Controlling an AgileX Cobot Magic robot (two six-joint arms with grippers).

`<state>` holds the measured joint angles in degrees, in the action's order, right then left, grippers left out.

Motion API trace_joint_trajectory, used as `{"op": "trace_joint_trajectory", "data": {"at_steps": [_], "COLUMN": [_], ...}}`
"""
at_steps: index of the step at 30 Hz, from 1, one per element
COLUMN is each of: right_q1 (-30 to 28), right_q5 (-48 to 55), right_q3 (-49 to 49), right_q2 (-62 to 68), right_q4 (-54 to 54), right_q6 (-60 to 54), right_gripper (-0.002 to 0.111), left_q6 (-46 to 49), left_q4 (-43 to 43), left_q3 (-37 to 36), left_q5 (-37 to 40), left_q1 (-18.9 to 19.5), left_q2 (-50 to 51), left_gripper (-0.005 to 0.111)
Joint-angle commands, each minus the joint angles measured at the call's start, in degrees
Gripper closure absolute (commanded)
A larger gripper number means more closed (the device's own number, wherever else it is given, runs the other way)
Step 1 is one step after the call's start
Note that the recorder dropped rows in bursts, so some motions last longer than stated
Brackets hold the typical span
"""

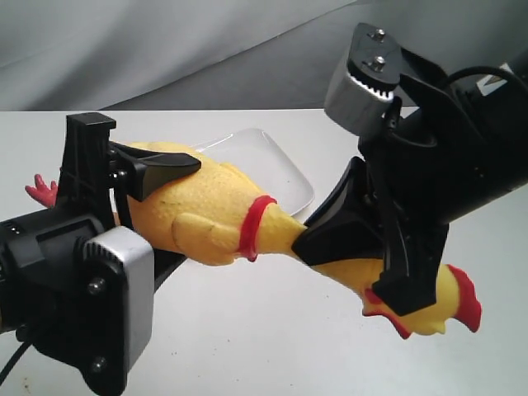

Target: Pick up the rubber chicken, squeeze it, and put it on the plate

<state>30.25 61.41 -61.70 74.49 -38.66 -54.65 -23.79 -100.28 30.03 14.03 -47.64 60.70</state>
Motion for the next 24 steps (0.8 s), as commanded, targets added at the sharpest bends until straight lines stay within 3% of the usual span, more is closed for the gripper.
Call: {"op": "trace_joint_trajectory", "data": {"at_steps": [1, 4, 8, 17, 19, 21, 23, 24], "right_q1": [-0.1, -0.1, -0.1, -0.1, -0.1, -0.1, -0.1, -0.1], "right_q5": [-0.2, -0.2, -0.2, -0.2, -0.2, -0.2, -0.2, -0.2], "right_q3": [-0.4, -0.4, -0.4, -0.4, -0.4, -0.4, -0.4, -0.4], "right_q2": [-0.6, -0.6, -0.6, -0.6, -0.6, -0.6, -0.6, -0.6], "right_q4": [-1.4, -1.4, -1.4, -1.4, -1.4, -1.4, -1.4, -1.4], "right_q6": [-0.6, -0.6, -0.6, -0.6, -0.6, -0.6, -0.6, -0.6], "right_gripper": [0.108, 0.108, 0.108, 0.108, 0.108, 0.108, 0.108, 0.108], "left_q6": [-1.9, -4.0, -12.3, -28.8, -32.4, -31.5, -31.0, -31.0], "left_q4": [0.3, 0.3, 0.3, 0.3, 0.3, 0.3, 0.3, 0.3], "left_q3": [0.3, 0.3, 0.3, 0.3, 0.3, 0.3, 0.3, 0.3], "left_q5": [1.5, 1.7, 2.2, 1.2, 1.2, 0.4, -0.3, -0.1], "left_q1": [0.0, 0.0, 0.0, 0.0, 0.0, 0.0, 0.0, 0.0], "left_q2": [-2.1, -4.0, -6.1, -6.8, -6.8, -6.8, -6.8, -6.8], "left_gripper": [0.052, 0.066, 0.103, 0.107, 0.103, 0.084, 0.062, 0.036]}}
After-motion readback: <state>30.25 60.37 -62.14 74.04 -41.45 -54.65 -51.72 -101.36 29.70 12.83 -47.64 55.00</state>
